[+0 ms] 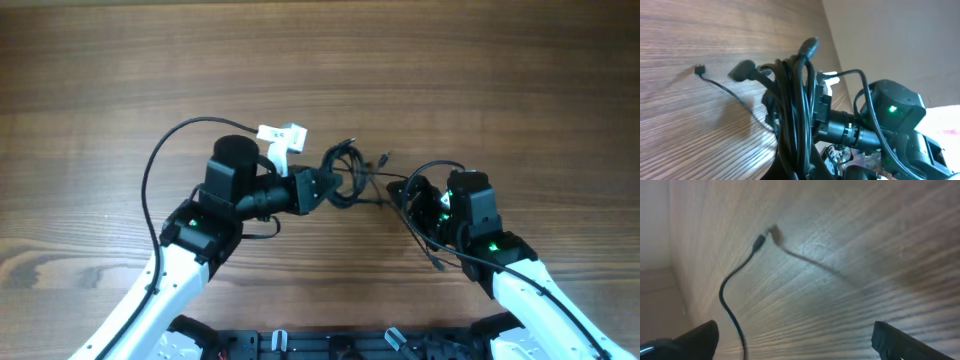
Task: Untangle cables
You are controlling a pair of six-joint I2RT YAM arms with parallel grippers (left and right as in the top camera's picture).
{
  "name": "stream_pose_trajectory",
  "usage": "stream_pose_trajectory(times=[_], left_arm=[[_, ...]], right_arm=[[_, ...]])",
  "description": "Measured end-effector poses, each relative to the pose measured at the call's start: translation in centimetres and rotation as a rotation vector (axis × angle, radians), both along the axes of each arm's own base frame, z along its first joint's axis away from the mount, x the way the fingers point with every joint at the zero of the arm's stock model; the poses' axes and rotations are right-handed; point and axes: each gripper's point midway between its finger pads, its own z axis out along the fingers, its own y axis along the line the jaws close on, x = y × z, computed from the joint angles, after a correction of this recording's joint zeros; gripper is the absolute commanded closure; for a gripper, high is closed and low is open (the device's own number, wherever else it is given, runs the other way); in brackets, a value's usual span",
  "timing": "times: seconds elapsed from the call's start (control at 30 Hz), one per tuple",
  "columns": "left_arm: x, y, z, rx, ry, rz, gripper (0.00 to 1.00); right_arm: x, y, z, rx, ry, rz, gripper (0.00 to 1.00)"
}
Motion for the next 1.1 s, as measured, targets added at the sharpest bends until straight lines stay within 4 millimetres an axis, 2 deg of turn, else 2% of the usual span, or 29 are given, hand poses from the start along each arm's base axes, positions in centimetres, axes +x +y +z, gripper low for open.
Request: stream_pose_trajectory(times=[0.13,0.23,0.33,0.43,0.5,0.57,0.67,0.8,0.93,1.0,1.07,1.1], left_arm=[[0.3,0.7,1.1,0.007,-0.082,0.005,0.96],[0.9,1.4,1.0,0.042,-0.120,0.040,0.96],[1.3,1.8,0.6,0.074,-0.134,0.064,0.96],[1.4,2.1,0.0,0.116,-0.149,0.064,0.96],[0.8,1.8,-0.1,0.124,-0.184,0.003,0.96],[-0.7,1.0,-0.1,0.114,-0.230,-0.122,0.96],[-3.2,1.0,-1.5,0.144,-0.229,-0.260,0.96],[-4.6,1.3,-2.2,0.156,-0.268,-0.355,0.96],[-5.9,0.6,-1.2,0.096,-0.348,-0.457,0.96],[-6.4,0.5,-0.8,0.071,-0.365,-0.487,0.96],[-6.8,0.3,-0.5,0.045,-0.376,-0.511,0.96],[-7.0,0.2,-0.2,0.026,-0.378,-0.526,0.96]], right_arm=[[0.9,1.3,1.6,0.033,-0.126,0.121,0.01],[0.7,3.0,3.2,0.076,-0.230,0.270,0.00],[-0.5,5.7,5.9,0.144,-0.396,0.509,0.00],[-1.8,7.0,7.2,0.176,-0.503,0.666,0.00],[-2.2,7.3,7.8,0.175,-0.563,0.726,0.02],[-2.6,7.8,8.7,0.173,-0.646,0.790,0.07],[-3.3,8.3,10.2,0.186,-0.771,0.887,0.02],[-3.3,7.5,10.9,0.190,-0.838,0.913,0.00],[-1.8,5.5,11.6,0.144,-0.910,0.872,0.00],[-1.3,4.7,12.6,0.119,-0.981,0.868,0.01],[-1.7,4.9,13.7,0.121,-1.057,0.907,0.02],[-2.1,5.1,14.2,0.131,-1.093,0.935,0.06]])
